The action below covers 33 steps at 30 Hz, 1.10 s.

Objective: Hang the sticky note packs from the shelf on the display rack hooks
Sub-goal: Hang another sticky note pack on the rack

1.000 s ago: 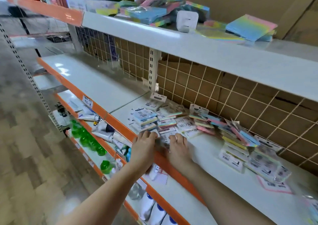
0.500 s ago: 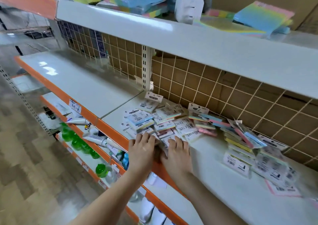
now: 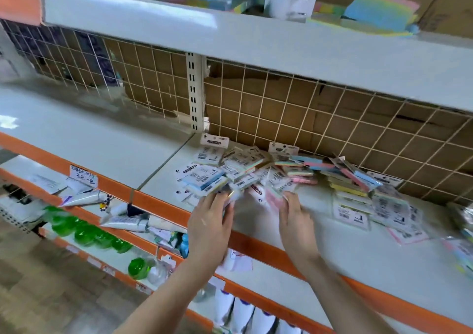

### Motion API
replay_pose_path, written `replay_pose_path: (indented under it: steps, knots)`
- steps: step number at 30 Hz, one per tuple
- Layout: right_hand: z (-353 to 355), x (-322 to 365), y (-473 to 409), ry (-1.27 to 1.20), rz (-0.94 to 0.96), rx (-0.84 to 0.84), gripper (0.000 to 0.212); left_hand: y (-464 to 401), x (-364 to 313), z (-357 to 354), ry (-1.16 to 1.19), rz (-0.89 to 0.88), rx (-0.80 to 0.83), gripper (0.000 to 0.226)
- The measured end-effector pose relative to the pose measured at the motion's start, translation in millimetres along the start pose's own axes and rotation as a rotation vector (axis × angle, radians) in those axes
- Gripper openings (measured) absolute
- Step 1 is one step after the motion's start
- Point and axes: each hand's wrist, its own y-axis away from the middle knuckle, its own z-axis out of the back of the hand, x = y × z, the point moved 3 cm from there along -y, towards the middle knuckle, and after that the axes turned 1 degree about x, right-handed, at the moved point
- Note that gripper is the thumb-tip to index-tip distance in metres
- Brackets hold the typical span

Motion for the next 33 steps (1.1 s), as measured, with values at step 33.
replay_pose_path:
  steps: [33]
  knots:
    - [244,-134,198,-1.11,-0.589,-0.479,0.036,100,-274,-86,0.76,-0.109,0.862,0.033]
